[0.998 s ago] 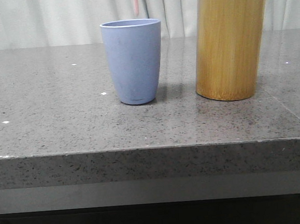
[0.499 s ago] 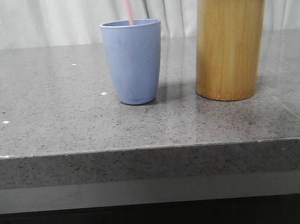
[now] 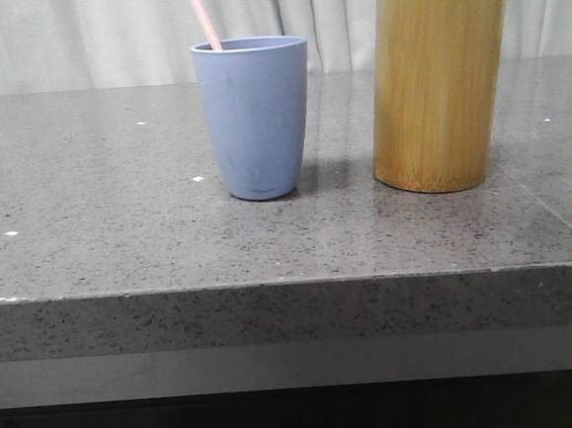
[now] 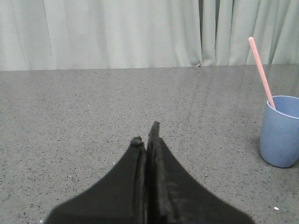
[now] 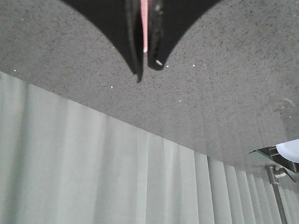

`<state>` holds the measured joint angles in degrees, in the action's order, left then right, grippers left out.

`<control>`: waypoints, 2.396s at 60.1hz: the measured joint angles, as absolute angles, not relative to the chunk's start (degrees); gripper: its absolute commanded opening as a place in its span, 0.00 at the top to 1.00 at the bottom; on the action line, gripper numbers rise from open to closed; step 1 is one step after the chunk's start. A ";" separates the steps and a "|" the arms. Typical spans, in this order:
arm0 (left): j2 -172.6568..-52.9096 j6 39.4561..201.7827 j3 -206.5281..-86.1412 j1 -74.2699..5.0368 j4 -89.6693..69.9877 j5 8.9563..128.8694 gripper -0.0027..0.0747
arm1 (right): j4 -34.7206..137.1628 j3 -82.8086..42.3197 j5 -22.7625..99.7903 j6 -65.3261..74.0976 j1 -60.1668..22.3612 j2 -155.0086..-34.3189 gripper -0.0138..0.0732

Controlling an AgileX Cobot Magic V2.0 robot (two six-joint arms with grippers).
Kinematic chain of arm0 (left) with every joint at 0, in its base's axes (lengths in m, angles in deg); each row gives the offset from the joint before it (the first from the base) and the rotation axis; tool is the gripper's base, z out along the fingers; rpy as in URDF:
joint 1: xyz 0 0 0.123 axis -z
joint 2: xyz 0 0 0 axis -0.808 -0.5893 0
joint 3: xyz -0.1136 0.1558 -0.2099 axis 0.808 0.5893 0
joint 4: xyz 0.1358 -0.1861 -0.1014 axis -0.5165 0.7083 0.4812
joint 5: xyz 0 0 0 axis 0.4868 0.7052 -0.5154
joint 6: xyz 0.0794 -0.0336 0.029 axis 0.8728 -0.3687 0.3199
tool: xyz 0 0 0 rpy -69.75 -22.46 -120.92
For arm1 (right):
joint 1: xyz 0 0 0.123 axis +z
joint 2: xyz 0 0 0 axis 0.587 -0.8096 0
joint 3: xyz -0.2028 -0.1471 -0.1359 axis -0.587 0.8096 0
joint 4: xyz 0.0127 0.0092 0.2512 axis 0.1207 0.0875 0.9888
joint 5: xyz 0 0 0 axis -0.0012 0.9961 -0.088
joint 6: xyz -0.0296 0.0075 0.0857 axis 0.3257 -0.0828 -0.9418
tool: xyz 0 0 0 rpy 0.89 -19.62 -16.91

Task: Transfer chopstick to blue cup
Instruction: 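Open the right gripper and withdraw it from the blue cup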

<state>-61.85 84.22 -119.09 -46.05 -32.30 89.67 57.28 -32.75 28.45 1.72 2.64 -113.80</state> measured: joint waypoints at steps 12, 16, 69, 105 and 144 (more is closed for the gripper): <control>-61.85 84.22 -119.09 -46.05 -32.30 89.67 0.99 | 57.73 -42.29 49.37 0.24 -6.47 -111.27 0.93; -61.85 84.22 -119.09 -46.05 -32.30 89.67 0.99 | 57.73 -43.27 54.11 -0.92 -10.98 -110.26 0.93; -61.85 84.22 -119.09 -46.05 -32.30 89.67 0.99 | 55.88 10.44 49.40 1.93 -33.64 -59.00 0.93; -61.85 84.22 -119.09 -46.05 -32.30 89.67 0.99 | 57.79 18.23 50.81 1.93 -33.64 -43.60 0.93; -61.53 84.22 -118.75 -46.05 -32.30 89.28 0.99 | 57.79 18.23 50.81 1.93 -33.64 -43.60 0.93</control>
